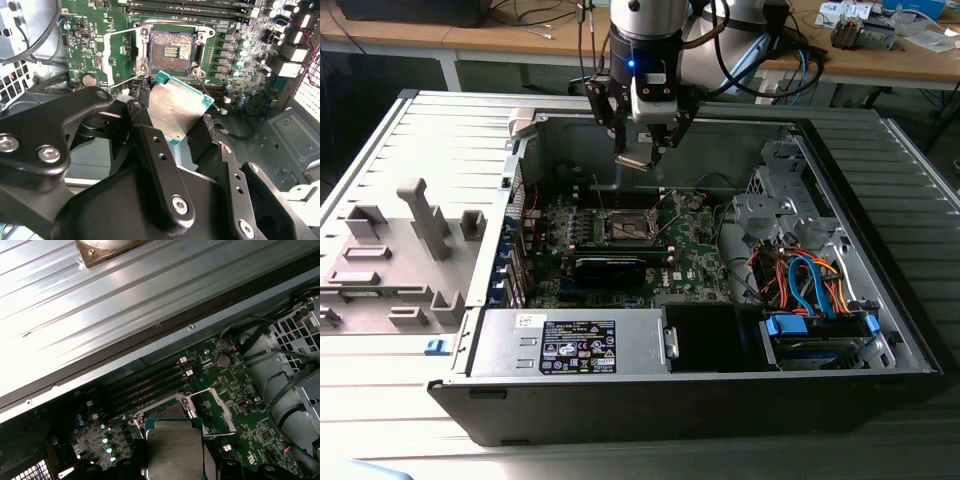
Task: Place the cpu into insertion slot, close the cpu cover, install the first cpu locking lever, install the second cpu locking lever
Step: 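Place the cpu into insertion slot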
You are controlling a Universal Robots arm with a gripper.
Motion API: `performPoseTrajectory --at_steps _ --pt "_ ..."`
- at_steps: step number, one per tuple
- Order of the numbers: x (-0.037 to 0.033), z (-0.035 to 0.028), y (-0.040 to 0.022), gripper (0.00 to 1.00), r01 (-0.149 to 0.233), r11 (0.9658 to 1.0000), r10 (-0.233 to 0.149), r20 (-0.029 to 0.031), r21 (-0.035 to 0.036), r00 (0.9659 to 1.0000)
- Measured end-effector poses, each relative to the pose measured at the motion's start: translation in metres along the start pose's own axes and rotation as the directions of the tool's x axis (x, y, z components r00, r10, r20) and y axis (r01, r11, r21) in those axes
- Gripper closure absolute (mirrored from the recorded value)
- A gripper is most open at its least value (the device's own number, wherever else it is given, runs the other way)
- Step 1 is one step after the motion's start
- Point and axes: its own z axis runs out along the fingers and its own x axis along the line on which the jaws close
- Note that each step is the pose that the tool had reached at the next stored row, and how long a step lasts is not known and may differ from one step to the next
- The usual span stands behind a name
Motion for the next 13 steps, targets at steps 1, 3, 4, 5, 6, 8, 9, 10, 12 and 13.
performPoseTrajectory --at_steps 1,3,4,5,6,8,9,10,12,13 --pt "0.0 0.0 0.0 0.45 -0.001 1.0 0.001 0.0001 0.0 1.0" --pt "0.0 0.0 0.0 0.45 -0.004 1.0 0.004 0.0003 0.0 1.0" --pt "0.0 0.0 0.0 0.45 -0.005 1.0 0.005 0.0004 -0.0001 1.0" --pt "0.0 0.0 0.0 0.45 -0.006 1.0 0.006 0.0004 -0.0001 1.0" --pt "0.0 0.0 0.0 0.45 -0.008 1.0 0.008 0.0006 -0.0001 1.0" --pt "0.0 0.0 0.0 0.45 -0.01 0.9999 0.01 0.0008 -0.0002 0.9999" --pt "0.0 0.0001 0.0 0.45 -0.012 0.9999 0.012 0.001 -0.0002 0.9999" --pt "0.0 0.0 0.0 0.45 -0.015 0.9999 0.015 0.0012 -0.0002 0.9999" --pt "0.0 0.0001 0.0 0.45 -0.017 0.9999 0.017 0.0013 -0.0003 0.9999" --pt "0.0 0.0001 0.0 0.45 -0.019 0.9998 0.019 0.0015 -0.0003 0.9998"
